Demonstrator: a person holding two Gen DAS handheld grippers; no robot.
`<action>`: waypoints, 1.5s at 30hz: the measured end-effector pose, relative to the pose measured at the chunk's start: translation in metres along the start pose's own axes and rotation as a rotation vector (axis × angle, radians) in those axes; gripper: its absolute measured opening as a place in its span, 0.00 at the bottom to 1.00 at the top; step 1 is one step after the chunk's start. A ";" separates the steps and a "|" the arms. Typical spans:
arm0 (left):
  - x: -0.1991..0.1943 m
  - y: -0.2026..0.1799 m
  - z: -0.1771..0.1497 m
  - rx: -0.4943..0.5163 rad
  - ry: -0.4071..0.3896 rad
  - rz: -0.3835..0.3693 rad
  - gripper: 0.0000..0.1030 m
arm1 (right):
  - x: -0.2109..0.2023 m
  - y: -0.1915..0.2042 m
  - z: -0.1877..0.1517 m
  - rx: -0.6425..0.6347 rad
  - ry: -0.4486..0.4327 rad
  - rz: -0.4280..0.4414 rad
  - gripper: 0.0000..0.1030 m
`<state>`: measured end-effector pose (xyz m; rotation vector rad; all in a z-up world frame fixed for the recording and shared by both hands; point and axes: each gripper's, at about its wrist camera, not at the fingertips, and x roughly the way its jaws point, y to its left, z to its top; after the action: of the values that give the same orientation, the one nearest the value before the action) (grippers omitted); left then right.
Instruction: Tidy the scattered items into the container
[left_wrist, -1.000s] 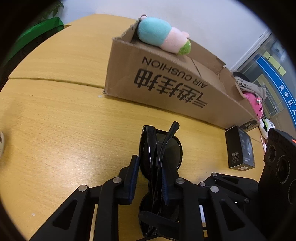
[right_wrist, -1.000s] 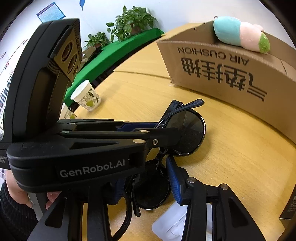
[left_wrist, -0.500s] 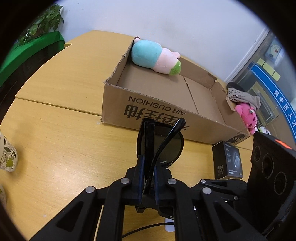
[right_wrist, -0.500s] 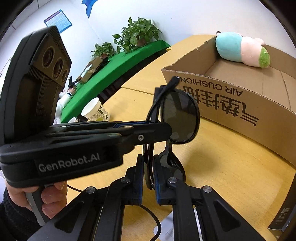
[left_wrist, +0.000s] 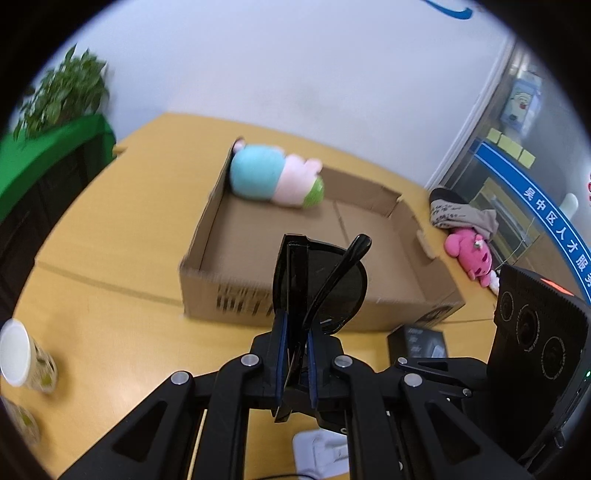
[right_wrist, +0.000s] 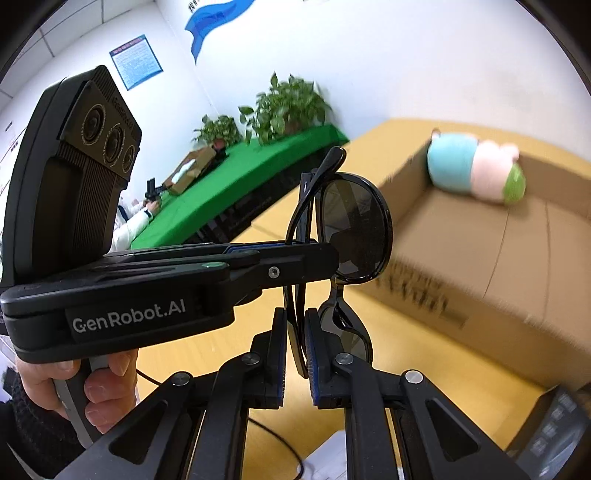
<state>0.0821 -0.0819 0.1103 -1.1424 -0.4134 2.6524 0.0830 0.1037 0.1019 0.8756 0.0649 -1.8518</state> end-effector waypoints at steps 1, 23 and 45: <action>-0.003 -0.005 0.007 0.010 -0.013 0.000 0.08 | -0.005 0.000 0.007 -0.008 -0.013 -0.004 0.10; -0.041 -0.100 0.159 0.188 -0.207 -0.049 0.08 | -0.097 -0.035 0.147 -0.127 -0.196 -0.113 0.10; 0.021 -0.146 0.280 0.205 -0.145 -0.065 0.08 | -0.125 -0.117 0.257 -0.074 -0.159 -0.120 0.09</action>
<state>-0.1243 0.0143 0.3303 -0.8654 -0.1933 2.6562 -0.1260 0.1473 0.3245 0.6836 0.0877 -2.0117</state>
